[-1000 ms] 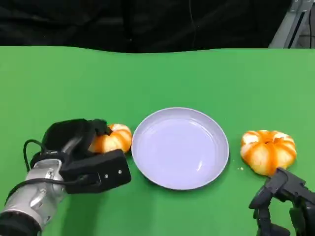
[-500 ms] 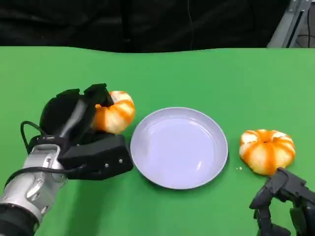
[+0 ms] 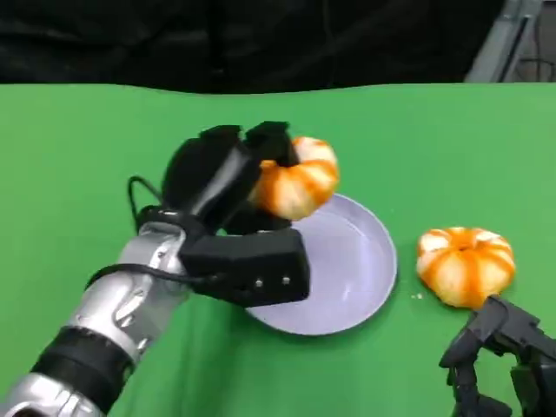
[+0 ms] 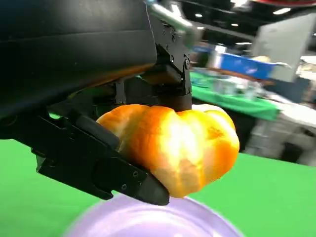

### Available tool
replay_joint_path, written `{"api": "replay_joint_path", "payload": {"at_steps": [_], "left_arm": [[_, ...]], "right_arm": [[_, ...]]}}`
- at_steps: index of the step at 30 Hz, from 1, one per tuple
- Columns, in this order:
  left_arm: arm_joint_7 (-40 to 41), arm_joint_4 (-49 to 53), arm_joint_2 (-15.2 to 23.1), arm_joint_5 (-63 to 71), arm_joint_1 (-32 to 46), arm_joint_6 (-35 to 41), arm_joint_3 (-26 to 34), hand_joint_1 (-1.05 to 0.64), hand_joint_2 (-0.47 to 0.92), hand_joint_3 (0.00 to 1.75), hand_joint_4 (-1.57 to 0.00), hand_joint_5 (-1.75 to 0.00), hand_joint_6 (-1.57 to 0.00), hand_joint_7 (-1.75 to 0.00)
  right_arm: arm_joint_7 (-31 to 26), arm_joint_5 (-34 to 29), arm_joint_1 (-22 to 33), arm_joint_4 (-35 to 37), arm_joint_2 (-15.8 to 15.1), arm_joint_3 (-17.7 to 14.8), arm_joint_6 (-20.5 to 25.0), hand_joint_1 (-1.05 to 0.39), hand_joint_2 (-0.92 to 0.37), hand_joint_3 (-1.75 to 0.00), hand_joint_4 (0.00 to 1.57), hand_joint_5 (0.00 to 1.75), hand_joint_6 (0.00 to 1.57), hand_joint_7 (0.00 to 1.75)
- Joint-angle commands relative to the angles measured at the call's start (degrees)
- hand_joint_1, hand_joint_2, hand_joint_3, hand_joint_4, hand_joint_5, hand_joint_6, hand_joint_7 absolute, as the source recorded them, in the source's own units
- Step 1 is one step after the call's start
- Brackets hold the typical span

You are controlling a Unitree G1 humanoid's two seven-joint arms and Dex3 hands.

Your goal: Grasp the bread from the table and place it into the plate.

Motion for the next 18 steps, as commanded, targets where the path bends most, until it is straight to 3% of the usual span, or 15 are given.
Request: {"api": "replay_joint_path", "payload": {"at_steps": [1, 4, 7, 14, 18], "left_arm": [[-0.54, 0.68, 1.25, 0.14, -0.08, 0.11, 0.51, -0.02, 0.82, 0.32, -0.63, -1.75, -0.61, -1.65], [-1.35, 3.58, -2.50, 1.63, -1.47, 0.51, -2.94, -0.05, 0.81, 0.24, -0.64, -1.72, -0.71, -1.47], [-0.95, 4.76, -3.26, 1.93, -1.95, 0.36, -3.47, -0.06, 0.82, 0.21, -0.65, -1.73, -0.74, -1.42], [-0.78, 5.22, -3.40, 2.04, -2.14, 0.19, -3.42, -0.06, 0.84, 0.17, -0.64, -1.74, -0.75, -1.42], [-0.31, 13.43, -5.17, 3.25, -3.27, -2.03, -6.42, -0.02, 0.86, 0.19, -0.67, -1.70, -0.70, -1.52]], "right_arm": [[-0.45, -0.04, 0.12, 0.19, -0.10, -0.30, 0.09, -0.13, -0.48, -1.28, 0.84, 1.75, 0.76, 1.50], [-1.89, -2.26, 0.56, -0.49, 0.73, -0.28, 0.10, -0.13, -0.49, -1.26, 0.83, 1.75, 0.76, 1.51], [-2.26, -2.74, 0.65, -0.65, 0.88, -0.25, 0.17, -0.13, -0.50, -1.25, 0.83, 1.75, 0.75, 1.52], [-2.42, -2.91, 0.67, -0.68, 0.93, -0.24, 0.20, -0.13, -0.50, -1.24, 0.83, 1.75, 0.75, 1.53], [-3.04, -3.39, 1.09, -1.67, 1.73, 0.09, 0.51, -0.13, -0.50, -1.24, 0.84, 1.75, 0.75, 1.53]]}}
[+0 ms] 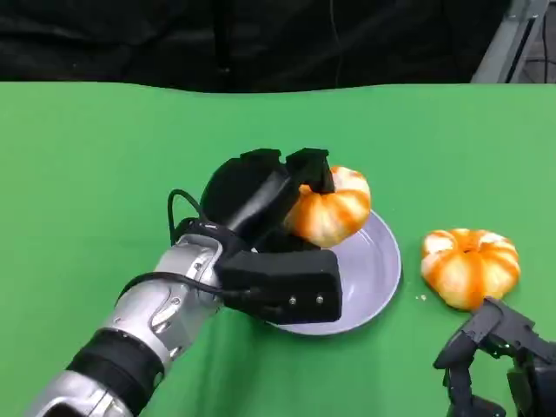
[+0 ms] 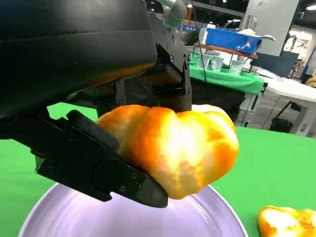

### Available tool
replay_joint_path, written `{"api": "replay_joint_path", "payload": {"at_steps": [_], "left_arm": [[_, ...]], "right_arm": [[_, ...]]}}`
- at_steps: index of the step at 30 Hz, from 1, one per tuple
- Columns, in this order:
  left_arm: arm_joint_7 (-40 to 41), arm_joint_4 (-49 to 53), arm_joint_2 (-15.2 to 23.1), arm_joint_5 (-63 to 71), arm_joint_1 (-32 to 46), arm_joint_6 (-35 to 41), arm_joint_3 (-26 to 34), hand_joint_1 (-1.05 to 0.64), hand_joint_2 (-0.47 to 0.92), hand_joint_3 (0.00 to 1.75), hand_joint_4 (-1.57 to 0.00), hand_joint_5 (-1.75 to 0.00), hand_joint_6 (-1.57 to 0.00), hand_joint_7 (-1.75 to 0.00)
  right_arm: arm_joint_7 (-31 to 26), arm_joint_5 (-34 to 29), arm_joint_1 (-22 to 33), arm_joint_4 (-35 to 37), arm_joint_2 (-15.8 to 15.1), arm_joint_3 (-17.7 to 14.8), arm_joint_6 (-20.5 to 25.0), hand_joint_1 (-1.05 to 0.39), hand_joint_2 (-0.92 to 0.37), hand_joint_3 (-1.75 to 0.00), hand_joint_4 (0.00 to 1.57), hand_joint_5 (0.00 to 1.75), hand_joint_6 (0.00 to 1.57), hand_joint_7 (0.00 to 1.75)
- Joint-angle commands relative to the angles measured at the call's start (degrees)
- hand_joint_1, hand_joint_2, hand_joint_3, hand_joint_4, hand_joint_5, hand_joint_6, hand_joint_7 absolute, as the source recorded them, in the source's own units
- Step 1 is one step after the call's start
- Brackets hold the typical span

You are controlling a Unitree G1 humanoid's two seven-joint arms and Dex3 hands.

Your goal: Grasp the bread from the table and place it into the plate.

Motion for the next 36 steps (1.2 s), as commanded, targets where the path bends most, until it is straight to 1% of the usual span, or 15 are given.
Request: {"api": "replay_joint_path", "payload": {"at_steps": [1, 4, 8, 9, 10, 11, 13, 15, 16, 17, 18, 21, 27, 31, 36], "left_arm": [[0.41, 6.68, -0.70, 1.24, -1.44, -1.50, -2.23, -0.02, 0.86, 0.19, -0.66, -1.71, -0.68, -1.53], [0.53, 9.08, -1.22, 1.08, -1.80, -1.76, -2.50, -0.04, 0.87, 0.18, -0.63, -1.74, -0.61, -1.64], [1.13, 10.33, -0.69, 1.72, -1.35, -2.24, -2.86, -0.08, 0.90, 0.14, -0.55, -1.75, -0.61, -1.56], [0.55, 10.12, -0.47, 1.87, -1.08, -1.69, -2.96, -0.12, 0.91, 0.11, -0.59, -1.40, -0.69, -1.23], [0.14, 9.96, -0.30, 1.99, -0.89, -1.28, -3.05, -0.22, 0.92, 0.11, -0.66, -0.76, -0.82, -0.64], [-0.10, 9.84, -0.18, 2.09, -0.79, -0.99, -3.15, -0.26, 0.92, 0.11, -0.75, -0.39, -0.92, -0.31], [-0.65, 9.28, 0.22, 2.31, -0.46, -0.58, -3.44, -0.29, 0.92, 0.11, -0.80, -0.20, -0.97, -0.13], [-1.45, 8.47, 0.76, 2.45, 0.11, -0.05, -3.69, -0.69, 0.92, 0.25, -0.44, -0.05, -0.69, -0.04], [-1.74, 8.17, 0.92, 2.46, 0.30, 0.17, -3.74, -0.79, 0.92, 0.30, -0.32, -0.02, -0.61, -0.01], [-2.04, 7.62, 1.28, 2.84, 0.54, 0.65, -4.01, -0.81, 0.92, 0.32, -0.29, -0.01, -0.59, -0.01], [-2.29, 7.14, 1.56, 3.12, 0.73, 1.04, -4.22, -0.91, 0.92, 0.43, -0.14, -0.01, -0.48, -0.01], [-2.35, 5.79, 2.43, 4.16, 1.37, 2.03, -4.84, -1.00, 0.92, 0.58, -0.02, 0.00, -0.34, 0.00], [-7.81, 0.42, 4.18, 2.98, 2.61, 3.14, -3.91, -1.05, 0.92, 0.72, 0.00, 0.00, -0.09, 0.00], [-10.35, -5.05, 5.43, 1.91, 4.10, 3.44, -2.53, -1.05, 0.92, 0.74, 0.00, 0.00, -0.05, 0.00], [-10.92, -7.99, 6.15, 1.58, 5.18, 3.59, -1.95, -1.05, 0.92, 0.71, 0.00, 0.00, -0.08, -0.01]], "right_arm": [[-1.11, -0.53, 0.60, -1.24, 0.47, -0.07, 0.39, -0.13, -0.50, -1.23, 0.84, 1.75, 0.75, 1.53], [-1.54, -0.90, 0.61, -1.39, 0.70, -0.07, 0.64, -0.13, -0.49, -1.24, 0.85, 1.75, 0.76, 1.52], [-1.58, -1.14, 1.10, -2.14, 0.74, 0.07, 1.59, -0.13, -0.49, -1.26, 0.84, 1.75, 0.76, 1.52], [-1.52, -1.07, 1.27, -2.54, 0.79, 0.16, 1.95, -0.13, -0.49, -1.25, 0.84, 1.75, 0.76, 1.52], [-1.48, -1.01, 1.41, -2.84, 0.81, 0.23, 2.23, -0.13, -0.49, -1.25, 0.84, 1.75, 0.76, 1.52], [-1.46, -0.96, 1.50, -3.07, 0.81, 0.30, 2.43, -0.12, -0.49, -1.25, 0.84, 1.75, 0.76, 1.52], [-1.35, -0.81, 1.77, -3.52, 0.72, 0.40, 2.84, -0.12, -0.49, -1.25, 0.84, 1.75, 0.76, 1.52], [-1.27, -0.53, 2.10, -3.98, 0.75, 0.48, 3.36, -0.13, -0.51, -1.22, 0.83, 1.75, 0.76, 1.52], [-1.24, -0.36, 2.19, -4.11, 0.79, 0.54, 3.55, -0.13, -0.51, -1.21, 0.83, 1.75, 0.76, 1.52], [-1.20, -0.25, 2.03, -3.87, 0.63, 0.51, 3.32, -0.13, -0.51, -1.20, 0.83, 1.75, 0.76, 1.51], [-1.17, -0.19, 1.91, -3.69, 0.50, 0.49, 3.13, -0.13, -0.52, -1.20, 0.83, 1.75, 0.76, 1.51], [-1.20, -0.34, 1.97, -3.74, 0.49, 0.55, 3.26, -0.13, -0.52, -1.20, 0.83, 1.75, 0.76, 1.51], [-1.19, 0.01, 1.48, -2.86, 0.24, 0.40, 2.42, -0.13, -0.50, -1.23, 0.84, 1.75, 0.76, 1.52], [-1.11, 0.09, 1.34, -2.70, -0.04, 0.23, 2.26, -0.14, -0.50, -1.23, 0.84, 1.75, 0.76, 1.51], [-1.20, -0.18, 1.07, -2.24, -0.35, 0.11, 1.62, -0.13, -0.50, -1.24, 0.84, 1.75, 0.76, 1.51]]}}
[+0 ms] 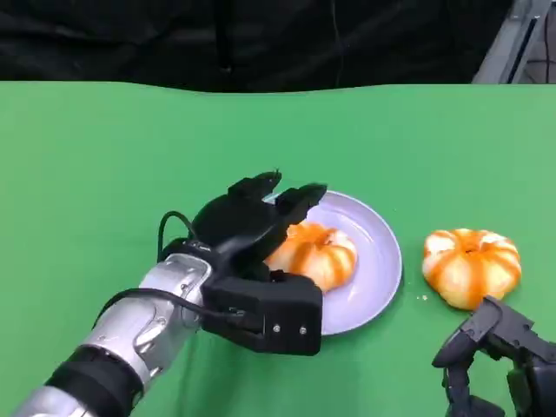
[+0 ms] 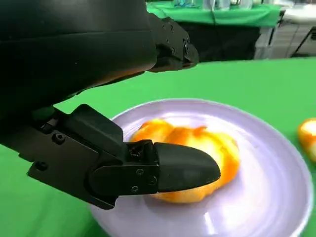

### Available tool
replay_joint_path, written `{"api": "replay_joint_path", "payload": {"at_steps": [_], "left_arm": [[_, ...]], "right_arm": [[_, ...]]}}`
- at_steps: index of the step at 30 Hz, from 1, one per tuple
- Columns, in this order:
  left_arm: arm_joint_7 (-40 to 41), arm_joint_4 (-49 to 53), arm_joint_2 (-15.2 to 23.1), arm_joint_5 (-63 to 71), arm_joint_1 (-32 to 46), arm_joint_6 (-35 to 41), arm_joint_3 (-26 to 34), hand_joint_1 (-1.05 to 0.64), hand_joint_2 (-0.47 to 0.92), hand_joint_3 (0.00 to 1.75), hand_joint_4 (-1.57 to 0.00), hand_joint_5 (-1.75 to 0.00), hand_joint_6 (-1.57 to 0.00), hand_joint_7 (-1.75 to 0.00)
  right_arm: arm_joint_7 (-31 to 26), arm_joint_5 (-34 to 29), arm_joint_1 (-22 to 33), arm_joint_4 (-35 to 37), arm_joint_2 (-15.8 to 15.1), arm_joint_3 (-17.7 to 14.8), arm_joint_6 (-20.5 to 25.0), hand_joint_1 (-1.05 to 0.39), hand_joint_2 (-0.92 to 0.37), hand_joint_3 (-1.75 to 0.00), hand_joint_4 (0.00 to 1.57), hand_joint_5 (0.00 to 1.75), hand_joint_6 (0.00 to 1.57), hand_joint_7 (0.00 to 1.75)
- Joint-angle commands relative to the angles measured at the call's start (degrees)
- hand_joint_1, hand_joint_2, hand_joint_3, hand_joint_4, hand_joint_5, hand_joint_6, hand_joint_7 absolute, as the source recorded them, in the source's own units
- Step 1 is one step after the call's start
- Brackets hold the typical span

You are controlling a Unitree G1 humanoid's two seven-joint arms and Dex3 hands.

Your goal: Grasp the bread from the table and place it into the plate.

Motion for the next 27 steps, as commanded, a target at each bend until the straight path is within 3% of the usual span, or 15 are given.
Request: {"api": "replay_joint_path", "payload": {"at_steps": [1, 4, 5, 6, 7, 10, 11, 12, 17, 18, 19, 21, 24, 25, 27], "left_arm": [[-1.27, -1.78, 1.41, -0.46, 1.41, 0.47, 0.91, -1.05, 0.92, 0.71, 0.00, 0.00, -0.08, -0.01], [-1.43, -2.01, 1.39, -0.36, 1.54, 0.54, 1.04, -1.05, 0.92, 0.70, 0.00, 0.00, -0.08, -0.01], [-1.33, -6.05, 2.89, -4.49, 4.39, -3.28, 3.92, -1.05, 0.92, 0.70, 0.00, 0.00, -0.08, -0.01], [-1.38, -9.19, 4.01, -7.63, 6.59, -6.15, 6.15, -0.84, 0.92, 0.43, -0.14, -0.05, -0.27, -0.04], [-1.58, -11.44, 4.78, -9.83, 8.16, -8.13, 7.72, -0.76, 0.92, 0.33, -0.19, -0.07, -0.34, -0.05], [-3.97, -17.35, 5.44, -15.30, 13.87, -8.62, 11.34, -0.70, 0.92, 0.23, -0.23, -0.08, -0.41, -0.05], [-5.38, -20.71, 5.60, -18.45, 17.33, -7.86, 13.20, -0.27, 0.92, 0.17, -0.56, -0.15, -0.64, -0.08], [-6.55, -23.26, 5.69, -20.62, 19.77, -7.11, 14.51, -0.09, 0.92, 0.14, -0.70, -0.16, -0.75, -0.08], [-9.23, -26.99, 5.21, -21.89, 22.23, -5.08, 16.24, 0.03, 0.92, 0.12, -0.81, -0.15, -0.82, -0.07], [-15.10, -32.10, 4.91, -33.80, 26.85, -0.84, 19.35, 0.03, 0.92, 0.12, -0.81, -0.15, -0.83, -0.07], [-19.60, -36.03, 4.71, -42.88, 30.33, 2.51, 21.73, 0.05, 0.79, 0.65, -0.97, -0.56, -1.05, -0.31], [-24.49, -40.54, 4.69, -52.60, 33.94, 6.61, 24.28, 0.06, 0.60, 1.15, -0.90, -1.07, -1.02, -0.74], [-27.24, -44.63, 5.02, -59.77, 37.10, 11.32, 26.40, 0.06, 0.55, 1.27, -0.88, -1.20, -0.97, -0.92], [-28.78, -47.03, 5.07, -64.45, 39.30, 14.06, 27.82, 0.11, 0.50, 1.47, -0.93, -1.52, -0.92, -1.34], [-30.48, -50.02, 5.18, -69.62, 41.62, 17.81, 29.63, 0.13, 0.46, 1.59, -0.96, -1.70, -0.87, -1.61]], "right_arm": [[-0.23, 0.47, -0.03, 0.21, -0.68, -0.35, -1.12, -0.13, -0.50, -1.24, 0.84, 1.75, 0.76, 1.51], [-0.22, 0.47, -0.04, 0.27, -0.67, -0.37, -1.20, -0.13, -0.50, -1.24, 0.84, 1.75, 0.76, 1.52], [-0.27, 0.59, -0.36, 0.88, -0.70, -0.44, -1.62, -0.13, -0.50, -1.24, 0.84, 1.75, 0.76, 1.52], [-0.31, 0.69, -0.61, 1.36, -0.72, -0.49, -1.96, -0.13, -0.50, -1.24, 0.84, 1.75, 0.76, 1.52], [-0.34, 0.75, -0.79, 1.73, -0.73, -0.54, -2.23, -0.13, -0.50, -1.24, 0.84, 1.75, 0.76, 1.52], [-0.14, 0.73, -0.92, 1.94, -0.89, -0.71, -2.31, -0.13, -0.50, -1.24, 0.85, 1.75, 0.76, 1.52], [0.00, 0.70, -0.90, 1.83, -1.02, -0.77, -2.11, -0.13, -0.50, -1.24, 0.84, 1.75, 0.76, 1.52], [0.10, 0.68, -0.89, 1.76, -1.11, -0.81, -1.98, -0.13, -0.50, -1.24, 0.84, 1.75, 0.75, 1.52], [0.18, 0.69, -0.89, 1.73, -1.16, -0.84, -1.92, -0.14, -0.51, -1.24, 0.84, 1.75, 0.75, 1.52], [0.49, 1.25, -0.92, 1.59, -1.17, -0.70, -1.57, -0.14, -0.51, -1.24, 0.84, 1.75, 0.75, 1.52], [0.74, 1.68, -0.95, 1.48, -1.16, -0.61, -1.30, -0.13, -0.51, -1.23, 0.84, 1.75, 0.75, 1.52], [1.05, 2.10, -0.97, 1.37, -1.13, -0.54, -1.04, -0.12, -0.51, -1.23, 0.84, 1.75, 0.75, 1.52], [1.04, 1.98, -1.05, 1.39, -1.04, -0.65, -1.00, -0.12, -0.51, -1.22, 0.84, 1.75, 0.75, 1.52], [1.00, 1.90, -1.12, 1.43, -1.00, -0.71, -0.98, -0.12, -0.51, -1.22, 0.84, 1.75, 0.75, 1.52], [0.97, 1.84, -1.20, 1.47, -0.97, -0.78, -0.96, -0.12, -0.51, -1.22, 0.84, 1.75, 0.75, 1.52]]}}
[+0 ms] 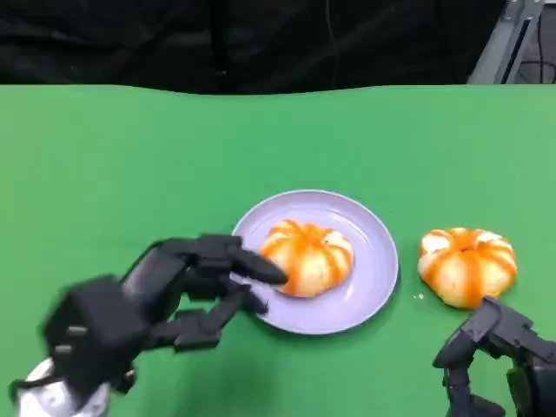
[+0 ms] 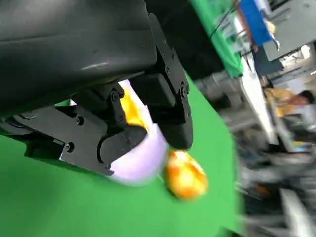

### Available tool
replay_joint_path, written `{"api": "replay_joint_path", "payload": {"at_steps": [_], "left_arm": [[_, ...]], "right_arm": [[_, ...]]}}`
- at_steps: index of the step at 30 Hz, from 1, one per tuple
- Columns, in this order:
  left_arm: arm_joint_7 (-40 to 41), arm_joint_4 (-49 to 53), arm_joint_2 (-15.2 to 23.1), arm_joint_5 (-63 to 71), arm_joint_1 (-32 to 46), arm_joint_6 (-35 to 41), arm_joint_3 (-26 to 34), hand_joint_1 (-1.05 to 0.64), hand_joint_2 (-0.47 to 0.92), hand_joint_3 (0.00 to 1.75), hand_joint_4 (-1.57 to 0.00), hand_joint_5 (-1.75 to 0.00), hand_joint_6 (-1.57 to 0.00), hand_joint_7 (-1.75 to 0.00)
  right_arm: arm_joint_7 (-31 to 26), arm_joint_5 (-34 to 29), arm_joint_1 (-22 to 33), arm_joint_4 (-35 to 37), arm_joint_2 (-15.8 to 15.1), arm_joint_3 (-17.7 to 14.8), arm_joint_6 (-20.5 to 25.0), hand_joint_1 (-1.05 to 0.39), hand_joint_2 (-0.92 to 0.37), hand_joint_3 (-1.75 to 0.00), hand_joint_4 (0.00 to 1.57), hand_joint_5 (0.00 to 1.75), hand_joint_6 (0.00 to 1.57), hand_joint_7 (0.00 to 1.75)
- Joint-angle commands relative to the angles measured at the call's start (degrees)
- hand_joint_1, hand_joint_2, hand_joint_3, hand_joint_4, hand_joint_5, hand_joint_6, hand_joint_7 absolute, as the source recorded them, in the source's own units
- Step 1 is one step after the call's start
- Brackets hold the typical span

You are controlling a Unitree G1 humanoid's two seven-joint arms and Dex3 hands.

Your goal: Grasp the bread from the table and place it into the plate.

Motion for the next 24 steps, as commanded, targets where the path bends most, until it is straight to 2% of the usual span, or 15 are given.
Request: {"api": "replay_joint_path", "payload": {"at_steps": [1, 6, 10, 24], "left_arm": [[-4.60, -7.46, 1.29, -12.19, 5.89, 8.74, 4.91, 0.14, 0.45, 1.61, -0.96, -1.72, -0.86, -1.65], [-5.17, -8.84, 1.01, -12.73, 6.12, 11.22, 5.94, 0.14, 0.44, 1.63, -0.97, -1.75, -0.85, -1.69], [-10.22, -10.91, 3.16, -24.78, 13.42, 17.59, 12.78, 0.10, 0.49, 1.66, -1.03, -1.75, -0.89, -1.74], [-10.37, -9.62, 2.24, -25.62, 13.65, 20.49, 14.96, 0.13, 0.55, 1.67, -1.05, -1.75, -0.91, -1.75]], "right_arm": [[0.00, 0.80, -0.05, -0.52, -0.60, -0.44, 0.51, -0.12, -0.51, -1.22, 0.84, 1.75, 0.75, 1.52], [0.02, 0.81, -0.06, -0.52, -0.59, -0.45, 0.53, -0.12, -0.51, -1.22, 0.84, 1.75, 0.75, 1.52], [0.18, 1.25, -0.21, -0.17, -0.80, -0.69, 0.09, -0.11, -0.51, -1.22, 0.83, 1.75, 0.75, 1.51], [0.40, 1.19, -0.10, -0.22, -0.99, -0.68, 0.20, -0.13, -0.50, -1.23, 0.84, 1.75, 0.75, 1.52]]}}
